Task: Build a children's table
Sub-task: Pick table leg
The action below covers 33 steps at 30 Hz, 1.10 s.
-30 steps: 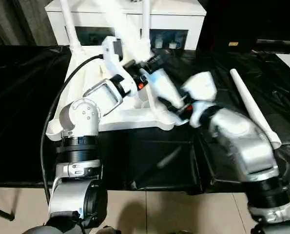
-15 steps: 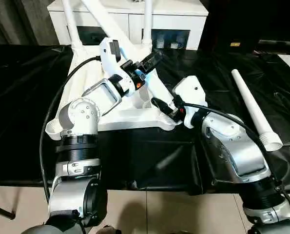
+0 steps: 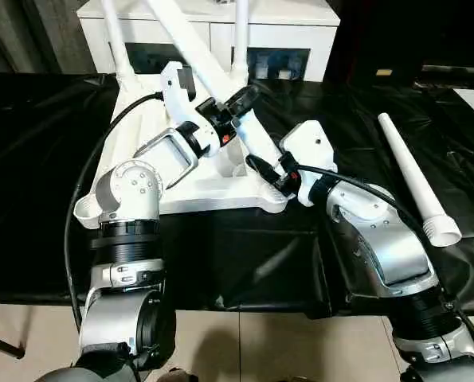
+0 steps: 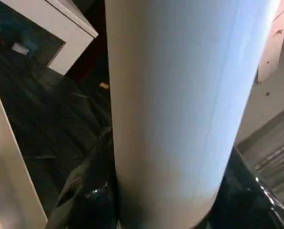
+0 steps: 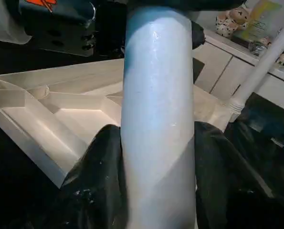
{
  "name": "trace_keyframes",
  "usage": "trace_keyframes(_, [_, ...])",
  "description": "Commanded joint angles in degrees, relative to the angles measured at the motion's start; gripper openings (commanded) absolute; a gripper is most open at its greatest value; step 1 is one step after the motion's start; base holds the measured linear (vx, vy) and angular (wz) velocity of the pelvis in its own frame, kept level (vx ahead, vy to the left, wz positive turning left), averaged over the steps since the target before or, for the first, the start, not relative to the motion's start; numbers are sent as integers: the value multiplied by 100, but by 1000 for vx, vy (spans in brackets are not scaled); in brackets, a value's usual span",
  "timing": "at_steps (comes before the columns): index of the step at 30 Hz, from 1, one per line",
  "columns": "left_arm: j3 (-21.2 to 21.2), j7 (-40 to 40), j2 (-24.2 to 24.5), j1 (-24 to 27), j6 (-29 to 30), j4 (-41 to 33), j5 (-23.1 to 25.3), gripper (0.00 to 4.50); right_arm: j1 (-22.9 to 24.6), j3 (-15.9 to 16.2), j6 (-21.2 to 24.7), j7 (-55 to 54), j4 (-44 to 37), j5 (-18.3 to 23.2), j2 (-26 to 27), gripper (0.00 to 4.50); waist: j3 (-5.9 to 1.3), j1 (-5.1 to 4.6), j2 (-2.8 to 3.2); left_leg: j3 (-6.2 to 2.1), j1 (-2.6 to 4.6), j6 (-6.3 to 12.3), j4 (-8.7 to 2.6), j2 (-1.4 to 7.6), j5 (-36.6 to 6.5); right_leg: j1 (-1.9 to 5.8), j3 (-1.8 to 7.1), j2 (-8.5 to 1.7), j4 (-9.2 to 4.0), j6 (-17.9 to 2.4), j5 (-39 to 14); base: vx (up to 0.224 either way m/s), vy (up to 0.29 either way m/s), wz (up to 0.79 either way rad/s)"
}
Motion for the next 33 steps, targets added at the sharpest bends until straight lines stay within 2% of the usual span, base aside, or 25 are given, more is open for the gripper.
trace_keyframes(1, [-39,43,-17,-131,22,23,-127,195,-136,64,-7,51,91,-32,10,221,-413,-14,-47,-119,143,104,-421,207,-1060,272,180,-208,-384,-1185,-908,0,0,0])
trace_keyframes(2, [-34,40,-10,-138,15,36,-125,189,-142,63,-18,67,97,-27,8,255,-411,-15,-47,-118,143,107,-421,206,-1060,269,180,-207,-386,-1188,-900,0,0,0])
trace_keyframes(5, [-24,23,18,-156,0,65,-112,185,-163,-72,32,118,101,159,77,263,-415,-18,-44,-118,139,127,-418,203,-1039,270,179,-208,-380,-1208,-861,0,0,0])
trace_keyframes(7, [-41,-8,57,-166,-13,73,-86,185,-190,-167,110,169,74,297,91,288,-415,-11,-53,-120,141,146,-422,210,-1029,278,178,-212,-377,-1218,-844,0,0,0])
trace_keyframes(8, [-80,-90,133,-173,-11,87,-53,185,-210,-358,375,313,-37,639,123,298,-416,-14,-59,-117,142,164,-419,208,-1028,277,180,-209,-375,-1227,-833,0,0,0])
trace_keyframes(9, [-86,-107,148,-174,-9,90,-49,185,-212,-399,439,346,-64,716,131,302,-414,-14,-56,-116,144,189,-420,203,-1043,280,180,-207,-378,-1234,-841,0,0,0])
trace_keyframes(11, [-198,-339,334,-173,30,104,12,185,-246,-937,960,703,-309,1575,117,326,-417,1,-60,-120,154,226,-420,213,-1042,279,182,-213,-372,-1232,-847,0,0,0])
trace_keyframes(12, [-198,-339,334,-173,30,104,12,185,-246,-937,960,703,-309,1575,117,333,-412,0,-59,-117,156,260,-423,203,-1049,282,182,-202,-380,-1230,-856,0,0,0])
trace_keyframes(13, [-290,-533,490,-180,84,103,41,185,-303,-1323,1515,1104,-391,2197,-113,333,-416,6,-59,-118,163,273,-425,213,-1013,284,180,-197,-371,-1245,-798,0,0,0])
trace_keyframes(14, [-317,-596,540,-186,101,104,49,185,-330,-1456,1714,1218,-389,2388,-194,335,-430,39,-61,-129,177,295,-416,222,-919,302,177,-202,-339,-1276,-692,0,0,0])
trace_keyframes(15, [-354,-684,613,-198,126,108,57,185,-374,-1639,2022,1376,-366,2657,-332,335,-425,42,-54,-122,172,294,-415,224,-864,291,179,-198,-338,-1296,-628,0,0,0])
trace_keyframes(16, [-389,-773,669,-207,162,93,44,185,-410,-1735,2143,1500,-308,2777,-454,335,-425,56,-54,-110,167,275,-404,219,-785,284,177,-204,-333,-1334,-561,0,0,0])
trace_keyframes(17, [-451,-921,756,-234,209,74,30,185,-489,-1866,2409,1730,-150,2936,-698,335,-435,69,-79,-112,166,281,-398,210,-744,312,169,-210,-323,-1370,-565,0,0,0])
trace_keyframes(18, [-569,-1159,860,-256,318,16,-19,185,-575,-1875,2570,1966,97,2936,-961,335,-424,60,-86,-98,152,270,-390,204,-704,298,172,-215,-330,-1394,-579,0,0,0])
trace_keyframes(20, [-716,-1395,958,-265,423,-56,-63,185,-649,-1837,2721,2198,329,2978,-1137,335,-426,65,-95,-91,155,239,-379,201,-702,293,170,-230,-337,-1420,-691,0,0,0])
trace_keyframes(26, [-982,-1794,1149,-327,572,-176,-149,185,-899,-1727,3207,2535,602,3352,-1407,335,-432,82,-165,-94,138,272,-371,208,-592,317,161,-253,-317,-1468,-786,0,0,0])
trace_keyframes(29, [-1042,-1923,1186,-330,619,-225,-146,185,-1040,-1552,3397,2726,644,3431,-1456,335,-433,72,-168,-93,141,274,-361,206,-576,313,161,-246,-313,-1465,-807,0,0,0])
trace_keyframes(33, [-1081,-1946,1186,-331,643,-244,-100,185,-1139,-1404,3416,2827,728,3368,-1420,335,-432,96,-162,-89,154,224,-366,227,-572,294,165,-255,-310,-1480,-771,0,0,0])
